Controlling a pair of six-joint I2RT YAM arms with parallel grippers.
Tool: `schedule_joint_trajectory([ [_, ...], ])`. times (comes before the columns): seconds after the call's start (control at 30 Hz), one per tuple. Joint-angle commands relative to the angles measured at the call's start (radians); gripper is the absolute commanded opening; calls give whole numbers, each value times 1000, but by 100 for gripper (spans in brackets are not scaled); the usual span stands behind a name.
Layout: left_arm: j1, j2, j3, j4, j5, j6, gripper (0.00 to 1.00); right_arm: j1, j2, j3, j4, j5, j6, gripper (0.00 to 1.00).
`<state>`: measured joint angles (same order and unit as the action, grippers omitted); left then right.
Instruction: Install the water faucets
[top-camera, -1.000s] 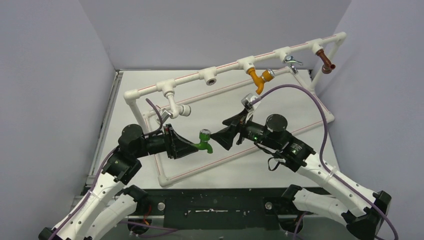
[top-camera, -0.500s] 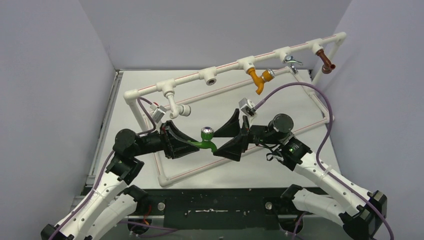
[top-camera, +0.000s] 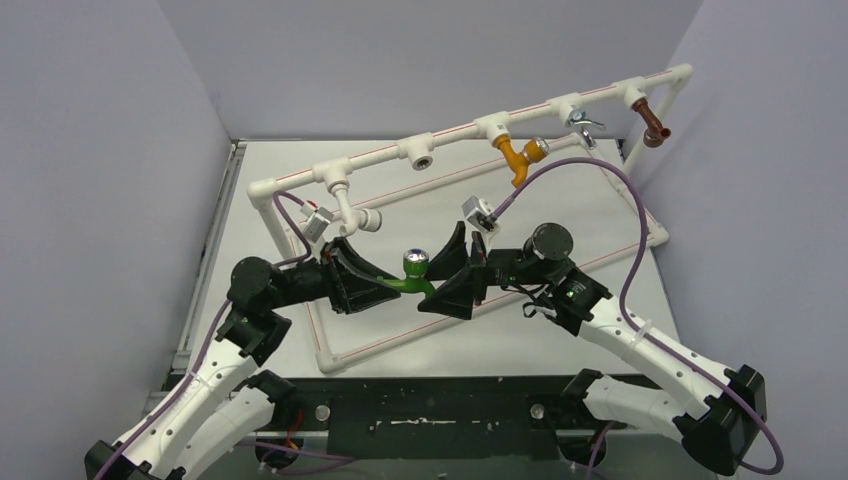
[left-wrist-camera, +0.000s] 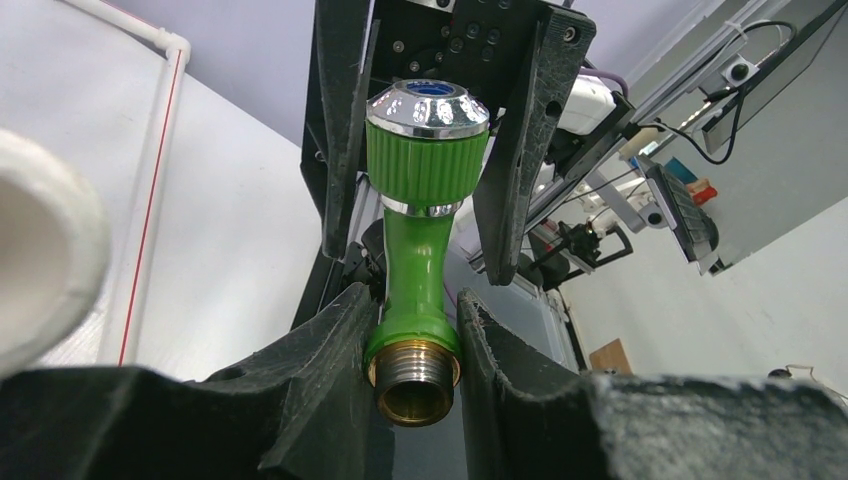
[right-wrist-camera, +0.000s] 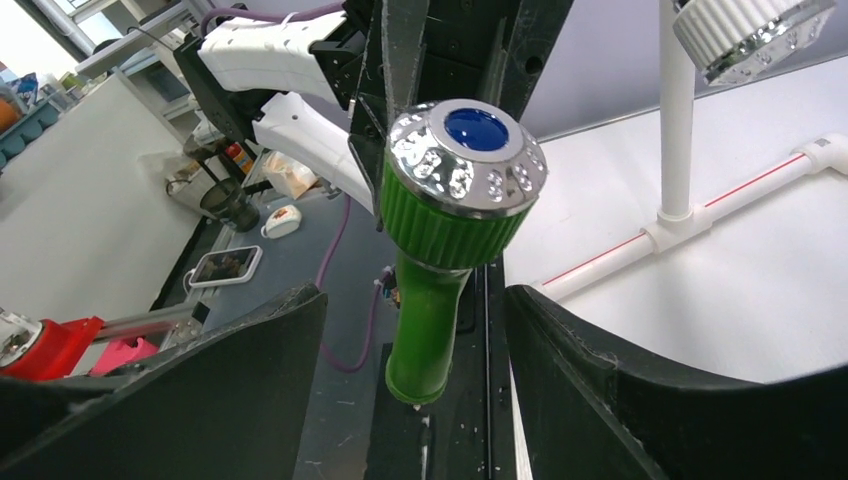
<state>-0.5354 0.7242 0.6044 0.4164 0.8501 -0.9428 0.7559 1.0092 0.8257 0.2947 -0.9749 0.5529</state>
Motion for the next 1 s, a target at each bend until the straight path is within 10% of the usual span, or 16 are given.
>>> schedule_joint_trajectory([
  [0.0, 2, -5, 12, 111, -8, -2, 0, 18, -5, 55, 57, 22, -20, 64],
  [0.43, 2, -13, -2, 122, -41, -8, 0, 30, 4, 56, 63, 31, -31, 45],
  [0.73, 2, 5, -3, 135, -36, -11, 0, 41, 8, 67, 53, 39, -47, 0],
  [0.97, 2, 16, -2, 116, -29, -6, 0, 49, -19, 67, 4, 103, -96, 0],
])
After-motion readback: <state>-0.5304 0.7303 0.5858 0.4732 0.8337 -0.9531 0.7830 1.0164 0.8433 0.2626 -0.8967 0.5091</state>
